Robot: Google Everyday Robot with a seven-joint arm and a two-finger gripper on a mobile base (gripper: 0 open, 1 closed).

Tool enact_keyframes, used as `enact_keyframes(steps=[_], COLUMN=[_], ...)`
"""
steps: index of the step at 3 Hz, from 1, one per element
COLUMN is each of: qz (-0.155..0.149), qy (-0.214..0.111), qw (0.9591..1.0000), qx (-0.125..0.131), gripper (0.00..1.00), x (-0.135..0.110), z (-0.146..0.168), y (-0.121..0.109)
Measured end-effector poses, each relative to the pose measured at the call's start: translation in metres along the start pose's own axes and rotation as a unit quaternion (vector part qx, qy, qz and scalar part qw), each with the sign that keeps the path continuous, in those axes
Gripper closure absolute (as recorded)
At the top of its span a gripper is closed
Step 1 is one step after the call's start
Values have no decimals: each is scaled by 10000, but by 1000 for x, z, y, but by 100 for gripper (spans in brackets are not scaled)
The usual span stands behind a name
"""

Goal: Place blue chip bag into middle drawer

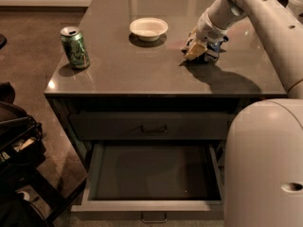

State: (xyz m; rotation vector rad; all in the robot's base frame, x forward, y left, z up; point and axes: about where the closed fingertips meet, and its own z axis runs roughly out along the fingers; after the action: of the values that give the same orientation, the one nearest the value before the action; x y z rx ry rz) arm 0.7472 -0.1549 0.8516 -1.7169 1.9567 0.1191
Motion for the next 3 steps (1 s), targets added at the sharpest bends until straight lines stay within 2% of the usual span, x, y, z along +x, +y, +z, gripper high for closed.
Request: enact_keyframes(steps=[1,2,3], qz=[397,1053,1825], qy=[-600,-1033,-1316], qw=[9974,9869,9647], qx=[92,660,1371], gripper=[100,100,100], x=[-16,-29,-50], z=[-38,-114,-193], y=[22,55,98])
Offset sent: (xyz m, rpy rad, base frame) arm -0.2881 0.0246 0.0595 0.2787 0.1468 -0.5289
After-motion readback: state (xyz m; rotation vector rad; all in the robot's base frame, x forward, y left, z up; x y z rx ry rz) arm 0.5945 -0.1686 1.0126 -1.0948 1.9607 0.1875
